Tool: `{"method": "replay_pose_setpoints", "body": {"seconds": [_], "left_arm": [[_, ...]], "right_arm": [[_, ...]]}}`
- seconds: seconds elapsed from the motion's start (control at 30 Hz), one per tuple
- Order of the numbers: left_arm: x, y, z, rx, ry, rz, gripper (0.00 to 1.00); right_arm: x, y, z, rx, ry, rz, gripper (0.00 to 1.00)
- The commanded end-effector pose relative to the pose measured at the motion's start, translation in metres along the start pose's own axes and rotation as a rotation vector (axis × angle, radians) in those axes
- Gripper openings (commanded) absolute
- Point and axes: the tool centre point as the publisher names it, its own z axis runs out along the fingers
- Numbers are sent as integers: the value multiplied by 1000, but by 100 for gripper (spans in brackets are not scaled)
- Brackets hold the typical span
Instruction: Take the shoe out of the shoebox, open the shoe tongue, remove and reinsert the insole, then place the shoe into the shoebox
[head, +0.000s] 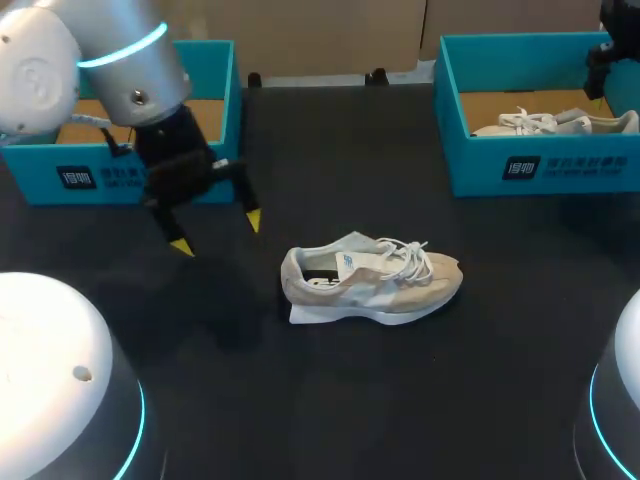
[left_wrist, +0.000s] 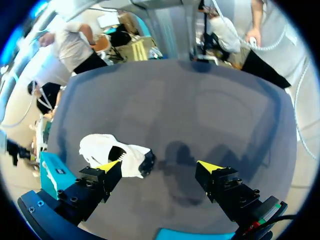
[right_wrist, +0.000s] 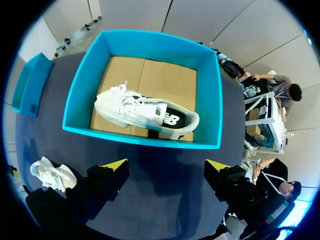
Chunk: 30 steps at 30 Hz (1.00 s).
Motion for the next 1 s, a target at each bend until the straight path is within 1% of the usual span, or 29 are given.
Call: {"method": "replay_pose_setpoints", "body": {"seconds": [0.03,0.17,0.33,0.47,0.73,0.83,1.0], "left_arm": [[17,5,3,55,-90,-47,100],[28,12,9,118,-135,-109,100],[39,17,11,165,-226,-191,100],[48,22,10,235,-375,-272,100],[60,27,9,362,-576,-353,100],[65,28,5,448,-732,-367,100],[65,28,5,448,-732,-367,100]], "right_arm": [[0,0,0,0,-1,-1,100],[0,0,0,0,-1,-1,100],[0,0,0,0,-1,-1,100],[0,0,0,0,-1,-1,100],[0,0,0,0,-1,-1,100],[0,0,0,0,-1,-1,100],[0,0,0,0,-1,-1,100]]}}
